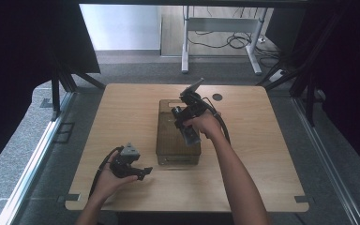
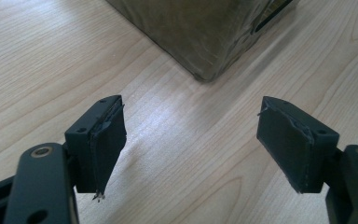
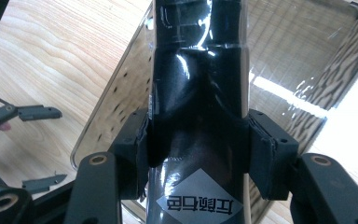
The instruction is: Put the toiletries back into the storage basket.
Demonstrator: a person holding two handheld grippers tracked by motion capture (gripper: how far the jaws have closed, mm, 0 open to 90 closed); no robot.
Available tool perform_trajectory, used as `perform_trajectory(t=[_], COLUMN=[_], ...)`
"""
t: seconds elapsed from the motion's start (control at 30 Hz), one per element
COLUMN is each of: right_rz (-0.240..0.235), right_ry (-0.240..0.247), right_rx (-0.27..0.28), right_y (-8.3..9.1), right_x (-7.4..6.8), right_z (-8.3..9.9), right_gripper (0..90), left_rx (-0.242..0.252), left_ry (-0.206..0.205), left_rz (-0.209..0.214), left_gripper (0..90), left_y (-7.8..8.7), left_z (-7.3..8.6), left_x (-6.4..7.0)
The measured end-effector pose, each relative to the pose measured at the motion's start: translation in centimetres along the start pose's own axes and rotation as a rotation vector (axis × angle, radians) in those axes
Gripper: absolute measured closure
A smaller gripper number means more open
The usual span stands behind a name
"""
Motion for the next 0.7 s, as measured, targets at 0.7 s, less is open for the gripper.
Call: perform_trajectory(t=[0.7], right_rz=[0.0], right_ry=[-0.035], right_rx=[-0.024], right_y=[-2.8], right_x=[-1.1], right_z=[-1.2], right_gripper=[46.6], left_rx=[0.005], left_ry=[-0.003], left_rz=[0.008], left_gripper=[24.1], left_y=[0.1], left_z=[-0.1], left_x=[0.1])
Point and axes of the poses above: each handheld gripper's, and its own axes: y roughly backward along the jaws, z roughly out of its underside, x roughly to its right, the point moved 4 cm from there along -y, roughly forward along the jaws, and after that the axes turned 7 degrees about y, right-handed, at the moved point
